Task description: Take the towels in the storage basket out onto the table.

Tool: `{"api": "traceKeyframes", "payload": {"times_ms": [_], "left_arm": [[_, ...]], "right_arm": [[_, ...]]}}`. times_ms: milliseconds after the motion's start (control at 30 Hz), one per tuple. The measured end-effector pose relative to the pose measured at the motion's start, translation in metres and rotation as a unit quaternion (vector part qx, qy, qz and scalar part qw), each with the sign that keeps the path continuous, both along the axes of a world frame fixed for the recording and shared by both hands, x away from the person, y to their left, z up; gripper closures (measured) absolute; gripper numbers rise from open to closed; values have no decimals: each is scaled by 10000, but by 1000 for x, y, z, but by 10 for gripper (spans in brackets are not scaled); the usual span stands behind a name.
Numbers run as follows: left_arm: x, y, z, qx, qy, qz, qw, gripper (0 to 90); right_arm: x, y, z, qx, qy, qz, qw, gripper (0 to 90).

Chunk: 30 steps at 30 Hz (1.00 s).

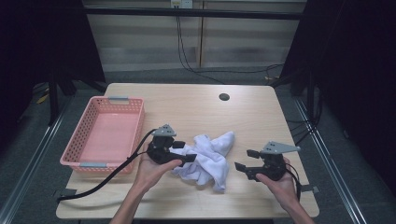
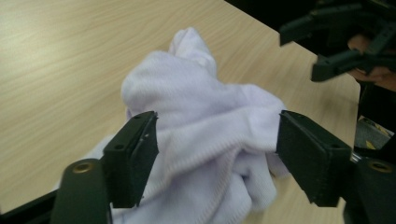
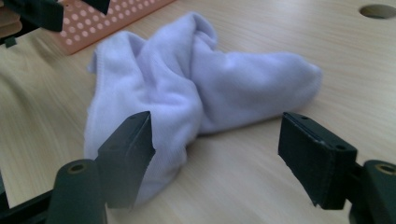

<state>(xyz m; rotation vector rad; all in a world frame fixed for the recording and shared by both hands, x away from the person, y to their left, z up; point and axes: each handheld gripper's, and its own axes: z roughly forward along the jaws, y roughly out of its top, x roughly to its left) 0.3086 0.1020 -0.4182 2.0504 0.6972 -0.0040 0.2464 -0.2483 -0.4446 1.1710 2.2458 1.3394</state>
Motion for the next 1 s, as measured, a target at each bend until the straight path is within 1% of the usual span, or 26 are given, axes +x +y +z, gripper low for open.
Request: {"api": "traceKeyframes", "payload": {"times_ms": [33,67,100,167,200,233,267,300,333,367,400,433,467,500,533,567,600,633,667,733,767,800,833,867,900,1000], "left_arm": [[-7,4,-1,-28,-32,20,10000,358],[-15,10,-4,87,6,45,10000,401],[-21,14,-5,113,-37,110,9999,412],[-30,22,-8,-3,96,128,9999,464],[-30,22,-8,-3,96,128,9999,479],[-40,27,-14,17,69,189,9998,515],[-40,27,-14,17,69,189,9998,534],[-46,30,-18,-194,128,251,9994,534],[-54,31,-25,-316,34,337,9989,630],[-55,29,-30,-292,88,291,9991,631],[-55,29,-30,-292,88,291,9991,630],[-55,27,-34,-187,52,283,9994,630],[-53,24,-36,-78,38,311,9995,589],[-45,19,-40,-90,19,350,9993,578],[-40,14,-41,-2,-30,361,9993,560],[-35,10,-44,71,-65,344,9994,525],[-35,10,-44,71,-65,344,9994,515],[-28,1,-48,158,-79,406,9990,515],[-23,-5,-51,228,-129,477,9985,488],[-16,-14,-56,197,-43,356,9992,523],[-15,-16,-57,246,-70,361,9990,617],[-13,-17,-59,213,1,330,9992,752],[-13,-17,-58,108,2,353,9993,798],[-13,-17,-58,108,2,353,9993,839],[-14,-14,-54,-18,-2,340,9994,869],[-14,-12,-55,39,-22,299,9995,880]], "right_arm": [[4,5,1,-8,-14,80,10000,279],[12,18,5,41,0,251,9997,329],[15,22,6,74,20,301,9995,332],[20,34,8,118,36,468,9988,372],[22,40,9,102,40,578,9983,378],[25,49,10,63,26,709,9975,389],[25,49,10,63,26,709,9975,389],[27,54,10,22,28,783,9969,404],[32,66,8,-68,43,936,9956,432],[34,71,5,-97,69,1004,9949,434],[34,71,5,-97,69,1004,9949,434],[37,76,3,-111,108,1054,9943,440],[41,85,-2,-111,162,1135,9933,496],[42,87,-4,-113,182,1154,9931,517],[43,90,-7,-131,199,1184,9927,557],[44,91,-8,-146,223,1184,9926,651],[44,91,-8,-146,223,1184,9926,651],[44,92,-9,-131,233,1163,9929,707],[45,91,-9,-130,230,1138,9931,779],[43,87,-6,-37,205,1088,9938,876],[43,84,-4,76,210,1112,9935,900],[42,82,-2,36,144,1058,9943,900],[41,81,-2,19,133,1071,9942,900],[41,81,-2,19,133,1071,9942,900],[40,80,-1,142,165,1105,9936,846],[40,85,-2,149,156,1253,9919,647]]}}
